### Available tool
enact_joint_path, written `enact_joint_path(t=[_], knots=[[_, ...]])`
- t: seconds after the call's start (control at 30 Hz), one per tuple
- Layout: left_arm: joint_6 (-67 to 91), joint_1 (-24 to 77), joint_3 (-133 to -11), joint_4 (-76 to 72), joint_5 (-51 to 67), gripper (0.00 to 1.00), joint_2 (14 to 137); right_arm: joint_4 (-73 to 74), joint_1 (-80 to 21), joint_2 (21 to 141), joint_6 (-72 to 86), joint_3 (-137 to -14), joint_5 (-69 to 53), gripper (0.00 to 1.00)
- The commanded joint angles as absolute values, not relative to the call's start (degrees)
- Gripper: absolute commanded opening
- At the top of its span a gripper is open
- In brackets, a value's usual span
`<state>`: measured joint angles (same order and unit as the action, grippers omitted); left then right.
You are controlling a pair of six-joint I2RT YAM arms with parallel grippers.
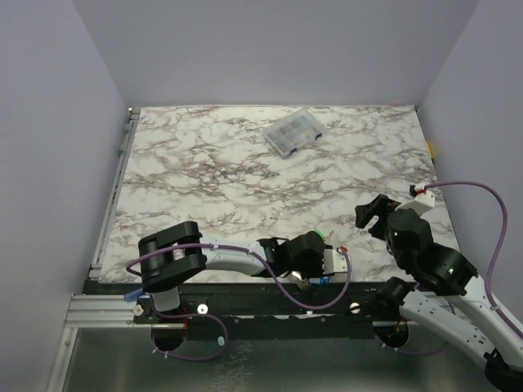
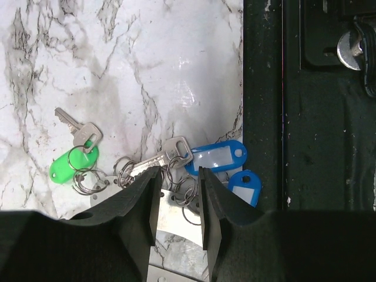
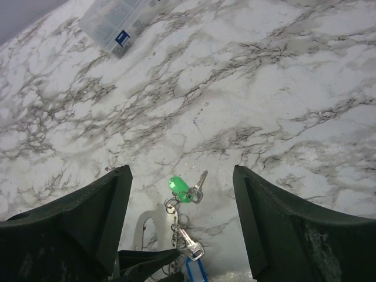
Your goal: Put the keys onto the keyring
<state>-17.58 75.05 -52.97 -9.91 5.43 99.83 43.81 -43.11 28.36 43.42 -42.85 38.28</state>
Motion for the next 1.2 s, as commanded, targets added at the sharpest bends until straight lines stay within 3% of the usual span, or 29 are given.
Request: enact_joint_path(t=[0.0, 0.7, 1.03, 1.17], knots=[[-16.9, 74.6, -54.0, -7.9, 3.9, 0.37, 98.9, 42.5, -43.2, 28.6, 42.6, -42.4, 38.2, 0.78], [-17.1, 72.9, -56.0, -6.7, 5.9, 0.32, 104.7, 42.6, -43.2, 28.5, 41.9, -42.2, 37.7, 0.79], [-16.2, 72.9, -55.9, -4.7, 5.6, 0.49, 102.4, 42.2, -43.2, 28.9, 41.7, -41.9, 37.3, 0.78], [-15.2, 72.9, -55.8, -4.4, 3.9, 0.50, 100.2, 42.0, -43.2, 29.1, 41.7, -41.9, 36.9, 0.78]])
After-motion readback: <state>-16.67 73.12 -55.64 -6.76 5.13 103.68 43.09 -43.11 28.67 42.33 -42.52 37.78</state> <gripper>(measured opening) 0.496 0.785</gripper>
